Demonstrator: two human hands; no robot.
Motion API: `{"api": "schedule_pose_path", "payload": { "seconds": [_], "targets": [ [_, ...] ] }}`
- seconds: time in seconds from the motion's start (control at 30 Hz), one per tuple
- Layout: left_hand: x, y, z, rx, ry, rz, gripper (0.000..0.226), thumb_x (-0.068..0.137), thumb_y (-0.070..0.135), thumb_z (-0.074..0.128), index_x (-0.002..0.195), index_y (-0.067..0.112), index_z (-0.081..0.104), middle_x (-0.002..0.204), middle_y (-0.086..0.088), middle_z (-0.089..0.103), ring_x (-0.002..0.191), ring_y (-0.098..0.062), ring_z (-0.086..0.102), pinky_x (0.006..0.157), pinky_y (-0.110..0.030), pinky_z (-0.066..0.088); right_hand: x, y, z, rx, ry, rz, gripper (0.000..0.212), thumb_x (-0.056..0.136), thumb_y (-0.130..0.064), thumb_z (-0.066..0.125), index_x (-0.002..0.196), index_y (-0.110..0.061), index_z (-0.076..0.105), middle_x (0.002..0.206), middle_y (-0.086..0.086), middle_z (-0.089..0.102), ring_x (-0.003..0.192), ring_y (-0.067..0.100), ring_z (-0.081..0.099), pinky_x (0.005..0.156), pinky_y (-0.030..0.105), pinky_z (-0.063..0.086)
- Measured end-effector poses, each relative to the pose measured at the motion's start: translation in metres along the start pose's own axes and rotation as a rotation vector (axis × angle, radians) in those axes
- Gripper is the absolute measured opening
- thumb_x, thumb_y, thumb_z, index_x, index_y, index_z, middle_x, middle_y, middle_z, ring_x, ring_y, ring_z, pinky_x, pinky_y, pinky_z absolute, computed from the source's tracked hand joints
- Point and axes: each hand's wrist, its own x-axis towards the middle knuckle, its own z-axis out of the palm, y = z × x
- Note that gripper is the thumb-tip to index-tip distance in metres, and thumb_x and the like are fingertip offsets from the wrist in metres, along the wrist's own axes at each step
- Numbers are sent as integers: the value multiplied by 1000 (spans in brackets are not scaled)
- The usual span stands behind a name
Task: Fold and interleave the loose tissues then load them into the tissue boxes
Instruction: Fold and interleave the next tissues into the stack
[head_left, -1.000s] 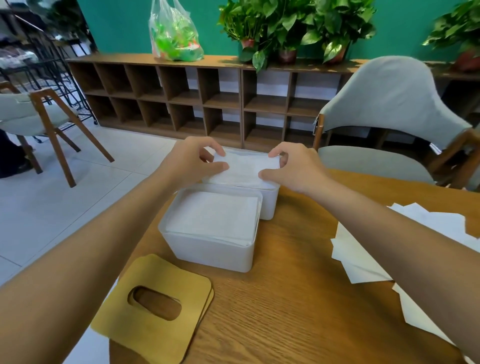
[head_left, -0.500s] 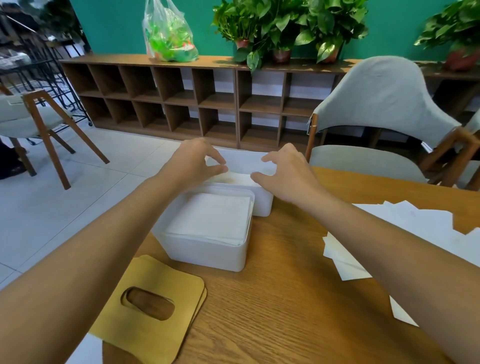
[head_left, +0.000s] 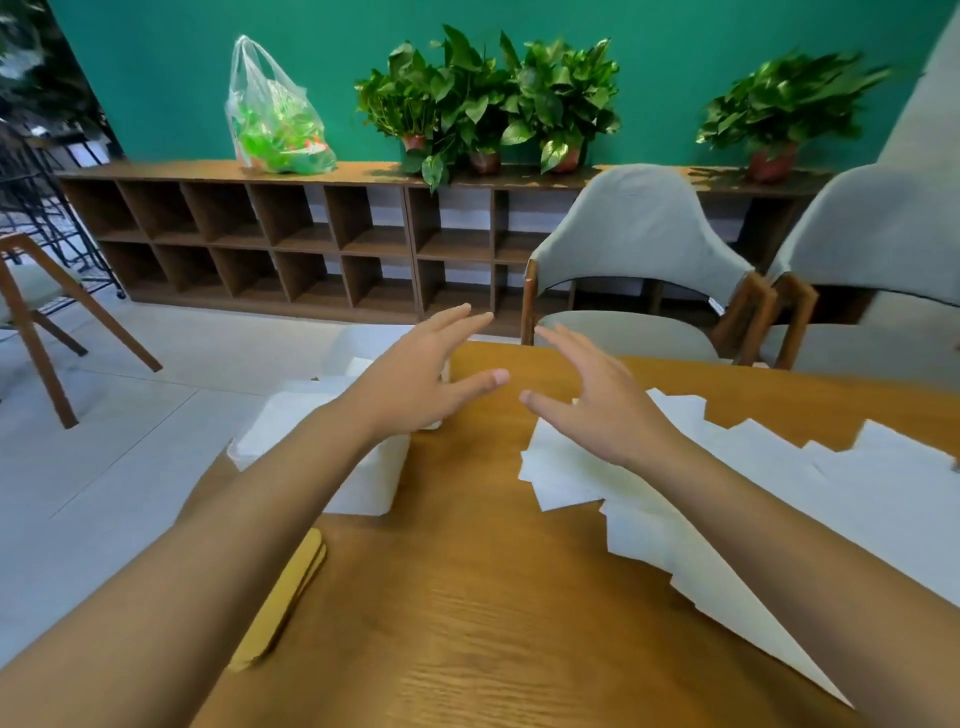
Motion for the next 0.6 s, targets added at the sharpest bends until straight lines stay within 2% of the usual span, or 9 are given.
{"api": "schedule_pose_path", "payload": {
  "seconds": [0.1, 0.23, 0.37, 0.47, 0.53, 0.6],
  "targets": [
    [-7, 27, 28, -43, -25, -4, 79, 88, 73, 54, 159, 45, 33, 170, 15, 22, 154, -16, 28, 121, -43, 33, -29, 24, -20, -14, -8, 28, 75, 94, -49, 65, 156, -41, 25, 167, -15, 15, 154, 14, 16, 120, 41, 25],
    [-13, 55, 80, -61, -88, 9, 69, 95, 64, 59, 156, 40, 37, 168, 14, 29, 147, -18, 40, 116, -43, 45, -65, 65, -37, -63, -24, 120, 77, 93, -52, 64, 157, -41, 22, 168, -15, 12, 155, 13, 12, 122, 42, 21],
    [-16, 78, 128, -65, -153, 20, 68, 96, 62, 61, 156, 42, 38, 167, 16, 30, 154, -12, 28, 123, -37, 26, -96, 103, -43, -74, -28, 181, 74, 93, -52, 64, 155, -41, 26, 167, -16, 15, 154, 12, 15, 121, 37, 22],
    [-17, 97, 158, -126, -77, -25, 65, 95, 58, 65, 153, 38, 44, 162, 16, 38, 150, -9, 32, 121, -31, 26, -110, 127, -39, -89, -9, 193, 73, 92, -53, 64, 155, -40, 29, 166, -16, 18, 153, 11, 18, 121, 36, 23],
    [-15, 105, 175, -182, 3, -57, 63, 93, 58, 68, 149, 38, 48, 159, 16, 41, 148, -7, 34, 123, -33, 29, -116, 142, -35, -99, 25, 178, 71, 91, -53, 65, 153, -39, 33, 164, -16, 23, 151, 11, 23, 119, 35, 26],
    [-13, 110, 188, -220, 20, -83, 71, 86, 64, 72, 148, 40, 47, 158, 19, 40, 148, -4, 32, 120, -30, 30, -120, 153, -30, -93, 58, 151, 69, 90, -53, 67, 151, -37, 38, 162, -15, 28, 148, 10, 28, 116, 32, 27]
  ]
}}
